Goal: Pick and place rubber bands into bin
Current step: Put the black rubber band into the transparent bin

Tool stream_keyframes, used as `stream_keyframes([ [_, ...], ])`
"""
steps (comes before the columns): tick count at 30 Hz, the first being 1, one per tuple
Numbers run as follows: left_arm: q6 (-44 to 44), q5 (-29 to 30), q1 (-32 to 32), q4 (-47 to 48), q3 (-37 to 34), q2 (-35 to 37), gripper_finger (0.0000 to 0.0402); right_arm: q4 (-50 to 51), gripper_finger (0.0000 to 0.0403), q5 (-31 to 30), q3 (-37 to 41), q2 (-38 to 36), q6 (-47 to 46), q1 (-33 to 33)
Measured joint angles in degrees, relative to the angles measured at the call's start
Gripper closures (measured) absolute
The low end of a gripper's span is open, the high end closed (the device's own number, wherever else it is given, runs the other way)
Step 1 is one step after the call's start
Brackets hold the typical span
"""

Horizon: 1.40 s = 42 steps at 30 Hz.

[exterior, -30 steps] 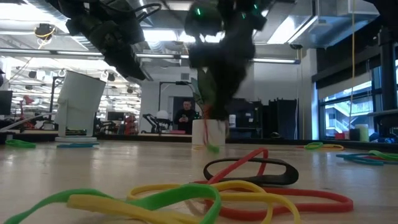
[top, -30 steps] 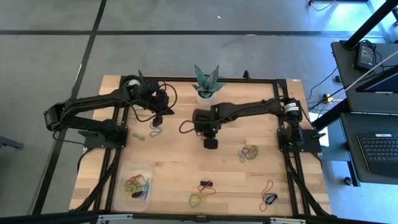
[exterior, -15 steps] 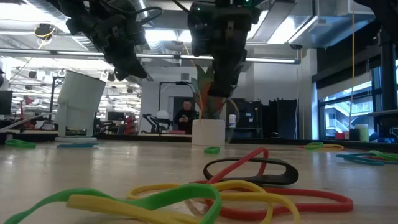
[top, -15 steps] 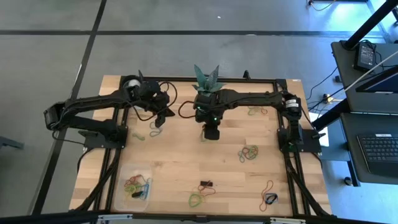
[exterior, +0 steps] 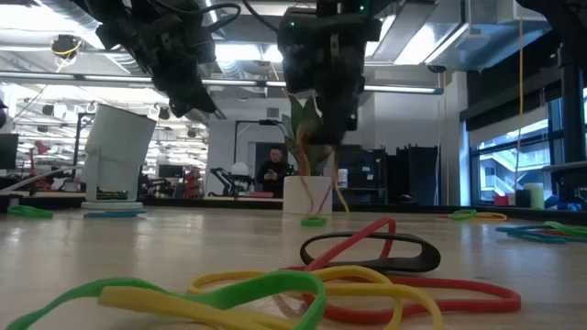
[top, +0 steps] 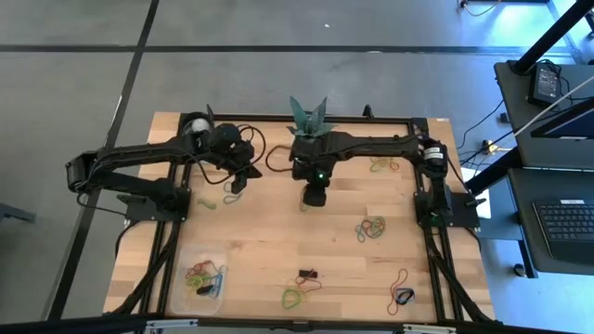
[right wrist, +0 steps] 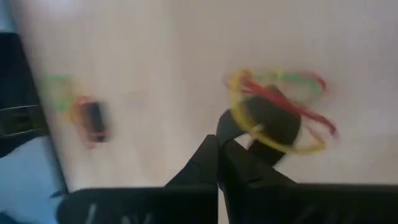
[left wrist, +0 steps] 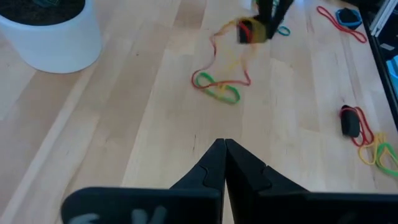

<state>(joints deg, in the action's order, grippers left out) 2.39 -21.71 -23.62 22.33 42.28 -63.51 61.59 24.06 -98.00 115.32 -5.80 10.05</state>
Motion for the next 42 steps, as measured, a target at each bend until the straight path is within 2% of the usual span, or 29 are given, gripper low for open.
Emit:
stream_keyframes([
  [2,0.0,0.0,0.0,-0.1,0.0,0.0,0.0398,1.7,0.0402,2.6,0.2,0.1,-1.3,0.1],
  [4,-0.1,0.0,0.0,-0.3,0.0,0.0,0.0398,-0.7,0.0402,9.2,1.0,0.0,-0.5,0.3],
  [5,-0.1,0.0,0.0,-0.3,0.0,0.0,0.0398,-1.0,0.0402,8.6,1.2,0.0,-0.2,0.2],
  [7,-0.1,0.0,0.0,-0.3,0.0,0.0,0.0398,0.6,0.0402,0.4,1.2,0.0,-2.4,-0.1],
  [8,-0.1,0.0,0.0,-0.3,0.0,0.0,0.0398,1.2,0.0402,-0.4,1.5,0.1,-3.3,-0.1],
  [11,-0.1,0.0,0.0,-0.3,0.0,0.0,0.0398,0.6,0.0403,6.4,2.8,0.5,-1.9,0.3],
  [17,-0.1,0.0,0.0,-1.2,0.0,0.0,0.0398,-3.3,0.0403,1.5,2.8,0.4,0.1,-0.1],
  [22,-0.2,0.0,0.0,-2.5,0.0,0.0,0.0398,-11.1,0.0403,7.5,2.8,0.1,0.2,0.1],
  [27,-0.2,0.0,0.0,-2.9,0.0,0.0,0.0398,-10.8,0.0403,6.0,2.8,0.1,-0.3,0.2],
  [30,-0.2,0.0,0.0,-2.9,0.0,0.0,0.0398,-8.6,0.0403,15.1,2.8,0.1,-0.5,0.3],
  [31,-0.2,0.0,0.0,-3.0,0.0,0.0,0.0398,-7.8,0.0403,14.2,2.7,0.0,-0.2,0.2],
  [33,-0.1,0.0,0.0,-3.3,0.0,0.0,0.0398,-4.5,0.0403,4.7,2.7,0.0,-1.0,-0.1],
  [34,-0.1,0.0,0.0,-3.5,0.0,0.0,0.0398,-2.0,0.0403,2.5,2.7,0.0,-1.6,-0.1],
  [37,-0.1,0.0,0.0,-4.6,0.0,0.0,0.0398,1.2,0.0403,10.4,2.8,0.4,0.8,0.6],
  [38,-0.2,0.0,0.0,-4.9,0.0,0.0,0.0398,0.9,0.0403,9.7,2.8,0.5,1.5,0.4],
  [40,-0.1,0.0,0.0,-5.3,0.0,0.0,0.0398,1.2,0.0403,1.8,2.8,0.5,-0.7,-0.1],
  [41,-0.1,0.0,0.0,-5.6,0.0,0.0,0.0398,1.8,0.0403,2.0,2.8,0.6,-1.4,-0.1],
  [42,-0.1,0.0,0.0,-6.0,0.0,0.0,0.0398,2.1,0.0403,5.0,2.8,0.6,-1.0,-0.1],
])
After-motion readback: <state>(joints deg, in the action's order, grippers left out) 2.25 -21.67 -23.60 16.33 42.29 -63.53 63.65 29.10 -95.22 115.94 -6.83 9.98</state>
